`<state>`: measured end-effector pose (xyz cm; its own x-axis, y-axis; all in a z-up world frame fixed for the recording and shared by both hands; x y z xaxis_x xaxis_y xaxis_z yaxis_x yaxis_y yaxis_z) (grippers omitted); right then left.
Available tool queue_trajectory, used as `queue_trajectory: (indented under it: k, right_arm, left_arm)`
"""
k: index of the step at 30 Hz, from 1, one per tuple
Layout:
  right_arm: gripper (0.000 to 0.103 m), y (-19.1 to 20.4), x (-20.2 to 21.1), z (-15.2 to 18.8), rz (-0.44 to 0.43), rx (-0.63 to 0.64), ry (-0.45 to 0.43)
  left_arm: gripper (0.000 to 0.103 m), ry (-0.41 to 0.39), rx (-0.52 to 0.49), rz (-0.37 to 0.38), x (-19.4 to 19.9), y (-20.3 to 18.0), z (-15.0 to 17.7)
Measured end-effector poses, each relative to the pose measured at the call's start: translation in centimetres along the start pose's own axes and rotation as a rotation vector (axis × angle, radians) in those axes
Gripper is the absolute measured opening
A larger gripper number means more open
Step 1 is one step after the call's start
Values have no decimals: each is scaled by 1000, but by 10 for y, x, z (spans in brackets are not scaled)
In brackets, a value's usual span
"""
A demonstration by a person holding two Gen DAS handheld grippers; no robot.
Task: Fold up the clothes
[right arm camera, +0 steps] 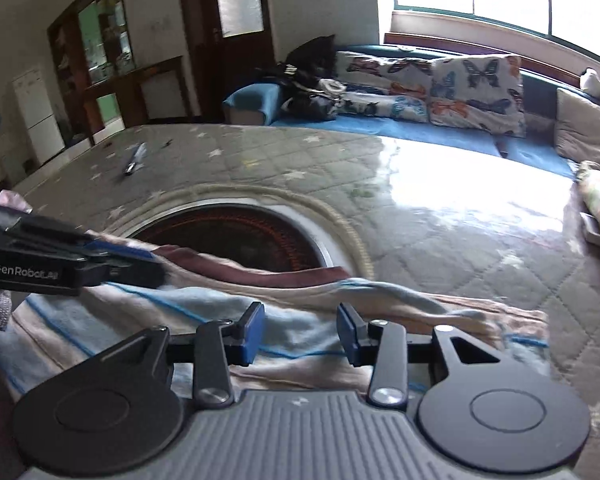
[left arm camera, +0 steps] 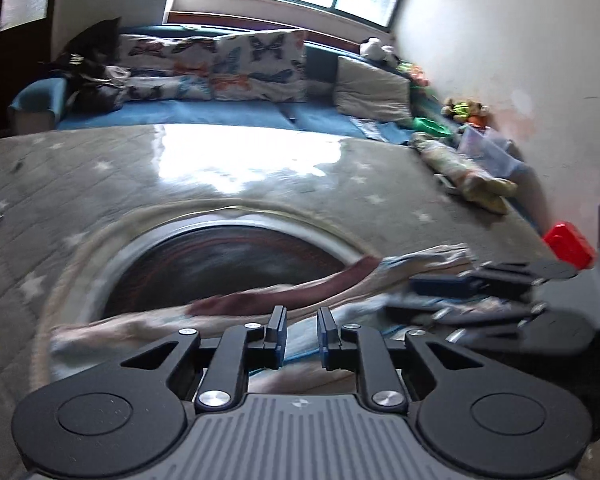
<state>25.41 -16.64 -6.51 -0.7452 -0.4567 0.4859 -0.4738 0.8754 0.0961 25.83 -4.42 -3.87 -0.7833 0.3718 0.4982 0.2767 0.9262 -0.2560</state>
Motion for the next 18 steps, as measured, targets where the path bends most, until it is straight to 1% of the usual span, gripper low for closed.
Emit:
queue_trajectory:
  k: [5,7,10,13,15,18]
  right_arm:
    - [40,19,-4,10,-33,48,26]
    - [40,24,0,17,-41,79,43]
    - [40,28,11,31,-38,121,61]
    - [40,33,30,40,-44,171,43]
    - [41,37,41,47,-46,189,43]
    - [41,43,57,54,-71,196,45]
  left_arm:
    - [17,54,13,-8,-28,1,13]
    - [15,48,20,-13,-29,3,14]
    - [16,39,32,-21,-31,6,15]
    - [16,30,44,-28,-32,9,16]
    - [16,23,52,-30,-32,11,17]
    - [16,21,55,-32,-30,11,16]
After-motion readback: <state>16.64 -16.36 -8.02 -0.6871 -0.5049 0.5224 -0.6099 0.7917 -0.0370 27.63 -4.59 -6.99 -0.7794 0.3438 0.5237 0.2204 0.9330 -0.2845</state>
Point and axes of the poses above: each gripper's, at about its wrist camera, not at the fingertips, and x roughly against the way its jaws point, y to its left, z to its underside, the point moved 10 cm from there along -x, roughly the way its jaws point, and after that the axes turned 13 degrees about -y, right-handed, at the moved point
